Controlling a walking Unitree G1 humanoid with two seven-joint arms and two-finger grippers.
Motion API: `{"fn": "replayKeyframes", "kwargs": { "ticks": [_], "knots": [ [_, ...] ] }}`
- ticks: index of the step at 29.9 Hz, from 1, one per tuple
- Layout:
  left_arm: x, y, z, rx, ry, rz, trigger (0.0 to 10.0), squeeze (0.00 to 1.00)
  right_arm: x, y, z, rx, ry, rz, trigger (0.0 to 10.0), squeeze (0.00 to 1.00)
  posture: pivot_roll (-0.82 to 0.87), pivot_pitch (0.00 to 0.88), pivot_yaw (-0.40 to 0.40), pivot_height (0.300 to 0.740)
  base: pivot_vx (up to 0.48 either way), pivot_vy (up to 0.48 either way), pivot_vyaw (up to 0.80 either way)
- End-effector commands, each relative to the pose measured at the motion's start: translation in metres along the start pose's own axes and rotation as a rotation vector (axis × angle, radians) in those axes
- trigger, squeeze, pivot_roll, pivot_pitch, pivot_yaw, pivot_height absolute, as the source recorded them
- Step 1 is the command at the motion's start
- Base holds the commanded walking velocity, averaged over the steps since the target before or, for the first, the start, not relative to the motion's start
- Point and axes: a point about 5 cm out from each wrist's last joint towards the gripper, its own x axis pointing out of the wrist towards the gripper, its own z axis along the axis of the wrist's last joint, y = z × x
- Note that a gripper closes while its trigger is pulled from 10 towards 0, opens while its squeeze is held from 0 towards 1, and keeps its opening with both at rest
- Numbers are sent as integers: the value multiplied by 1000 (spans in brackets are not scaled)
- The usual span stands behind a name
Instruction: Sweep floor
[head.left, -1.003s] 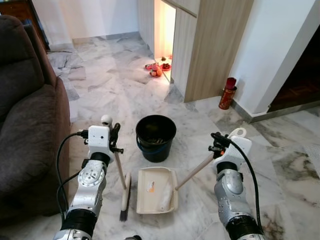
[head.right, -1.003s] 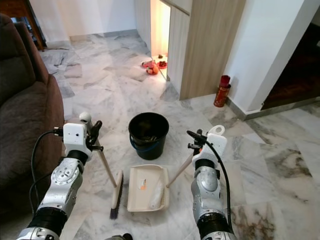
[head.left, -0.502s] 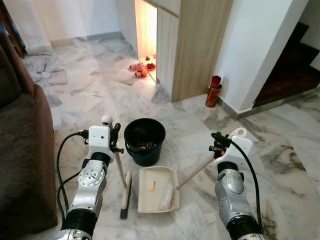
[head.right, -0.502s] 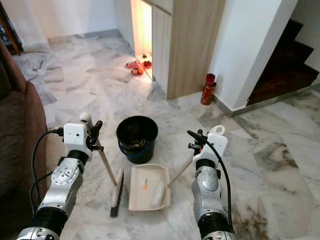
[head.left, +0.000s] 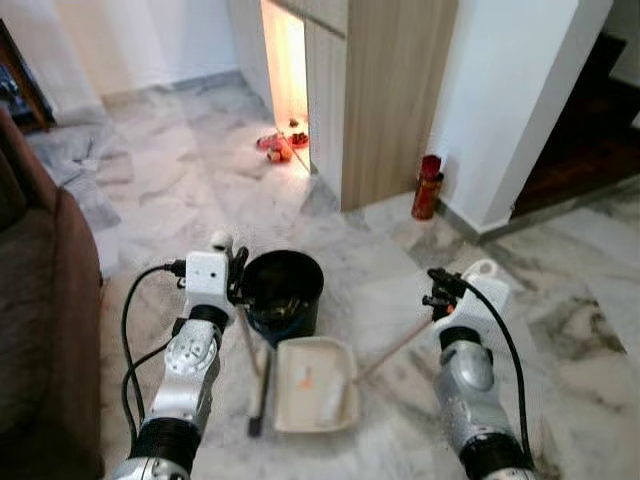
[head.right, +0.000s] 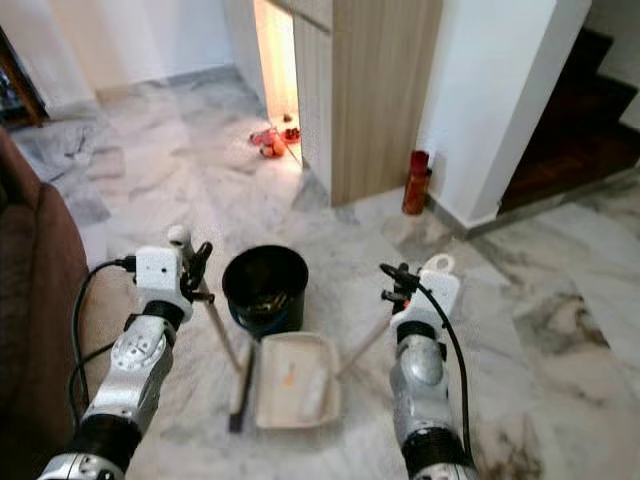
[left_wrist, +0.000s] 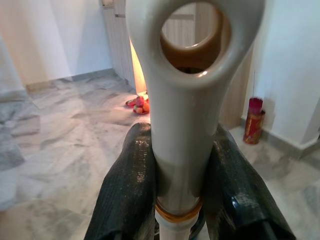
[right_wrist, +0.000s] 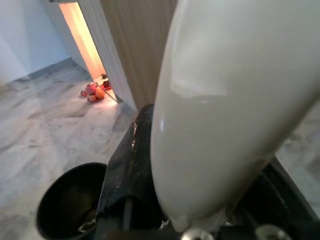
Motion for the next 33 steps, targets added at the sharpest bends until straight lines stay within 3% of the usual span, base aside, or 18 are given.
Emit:
{"fn": "replayKeyframes", "kwargs": {
  "ticks": [1, 13, 18, 21, 28, 33],
  "knots": [
    [3, 8, 9, 27, -39, 17, 10000, 0, 4, 13, 10, 25, -42, 37, 10000, 0, 5, 0, 2, 740, 0, 0, 0],
    [3, 6, 8, 27, -38, 9, 10000, 0, 2, 13, 11, 10, -42, 73, 10000, 0, 1, 0, 3, 740, 0, 0, 0],
    [3, 6, 7, 26, -34, 8, 10000, 0, -4, 23, 12, -66, -47, 233, 10000, 0, -6, 0, 2, 740, 0, 0, 0],
    [3, 4, 7, 25, -32, 6, 10000, 0, -6, 25, 10, -84, -44, 258, 10000, 0, -8, 0, 1, 740, 0, 0, 0],
    [3, 3, 6, 22, -29, 4, 10000, 0, -5, 28, 10, -67, -39, 233, 10000, 0, -4, 0, -2, 740, 0, 0, 0],
    [1, 6, 5, 24, -26, 12, 10000, 0, -5, 30, 13, -61, -43, 241, 10000, 0, 2, 0, -5, 740, 0, 0, 625]
  ]
}}
